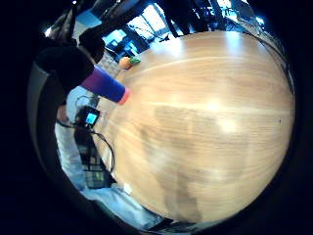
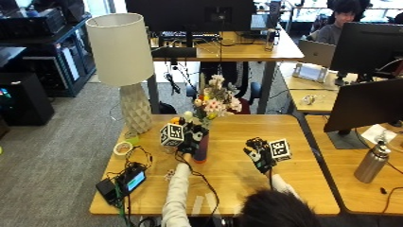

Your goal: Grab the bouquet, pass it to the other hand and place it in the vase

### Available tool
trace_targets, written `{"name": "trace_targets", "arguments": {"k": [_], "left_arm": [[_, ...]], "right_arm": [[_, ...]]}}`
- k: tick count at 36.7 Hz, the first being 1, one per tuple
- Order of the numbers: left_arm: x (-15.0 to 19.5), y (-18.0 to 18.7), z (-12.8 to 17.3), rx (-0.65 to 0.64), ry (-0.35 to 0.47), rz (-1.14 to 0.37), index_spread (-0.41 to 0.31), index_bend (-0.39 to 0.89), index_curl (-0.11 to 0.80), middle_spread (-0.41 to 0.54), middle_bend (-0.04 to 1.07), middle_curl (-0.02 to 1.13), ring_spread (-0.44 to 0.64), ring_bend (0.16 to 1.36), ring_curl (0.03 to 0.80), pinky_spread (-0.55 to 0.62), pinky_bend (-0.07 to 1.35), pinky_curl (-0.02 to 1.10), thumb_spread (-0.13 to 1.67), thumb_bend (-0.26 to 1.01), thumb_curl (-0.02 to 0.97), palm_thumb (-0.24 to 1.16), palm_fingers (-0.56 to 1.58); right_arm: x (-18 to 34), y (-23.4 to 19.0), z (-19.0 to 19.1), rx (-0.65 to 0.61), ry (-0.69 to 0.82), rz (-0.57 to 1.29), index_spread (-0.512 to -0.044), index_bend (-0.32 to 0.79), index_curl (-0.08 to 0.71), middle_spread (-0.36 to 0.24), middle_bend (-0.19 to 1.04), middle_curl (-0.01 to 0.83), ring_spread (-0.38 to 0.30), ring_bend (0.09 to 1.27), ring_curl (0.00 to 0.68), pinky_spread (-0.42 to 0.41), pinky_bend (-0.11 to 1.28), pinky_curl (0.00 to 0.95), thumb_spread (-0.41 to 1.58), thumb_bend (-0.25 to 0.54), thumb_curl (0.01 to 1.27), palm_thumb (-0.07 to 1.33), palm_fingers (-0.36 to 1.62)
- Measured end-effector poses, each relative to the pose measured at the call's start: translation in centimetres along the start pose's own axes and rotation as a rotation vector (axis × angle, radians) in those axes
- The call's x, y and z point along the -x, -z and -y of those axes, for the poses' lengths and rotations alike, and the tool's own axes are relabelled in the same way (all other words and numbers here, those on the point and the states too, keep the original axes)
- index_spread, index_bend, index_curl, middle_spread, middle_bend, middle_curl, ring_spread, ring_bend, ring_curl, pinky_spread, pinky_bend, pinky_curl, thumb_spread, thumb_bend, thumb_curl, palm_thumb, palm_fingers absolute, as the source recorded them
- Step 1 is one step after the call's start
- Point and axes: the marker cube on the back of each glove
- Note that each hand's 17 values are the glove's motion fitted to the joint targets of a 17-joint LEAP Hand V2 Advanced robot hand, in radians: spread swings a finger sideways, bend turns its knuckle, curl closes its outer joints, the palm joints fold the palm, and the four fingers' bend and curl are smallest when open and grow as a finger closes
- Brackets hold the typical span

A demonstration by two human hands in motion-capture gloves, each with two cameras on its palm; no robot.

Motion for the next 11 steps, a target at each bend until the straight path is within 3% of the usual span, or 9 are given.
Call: {"name": "trace_targets", "arguments": {"k": [5,11], "left_arm": [[2.2,0.3,-3.4,0.036,0.003,0.02,0.079,0.0,0.304,0.143,0.24,0.38,0.17,0.62,0.37,0.24,0.5,0.37,0.69,-0.09,0.52,0.17,-0.19],[3.4,1.2,-5.1,0.079,0.137,0.307,0.111,0.05,0.239,0.232,0.21,0.33,0.29,0.61,0.328,0.37,0.48,0.33,0.74,-0.06,0.472,0.14,-0.13]], "right_arm": [[-2.5,1.6,-0.3,-0.047,-0.03,-0.139,-0.212,0.13,0.348,-0.077,0.37,0.451,-0.146,0.44,0.391,0.101,0.24,0.332,1.04,-0.018,0.52,0.77,1.01],[-3.3,2.3,-1.3,0.003,-0.018,0.055,-0.207,0.13,0.341,-0.078,0.35,0.451,-0.147,0.42,0.394,0.107,0.21,0.331,1.04,-0.018,0.52,0.79,1.02]]}}
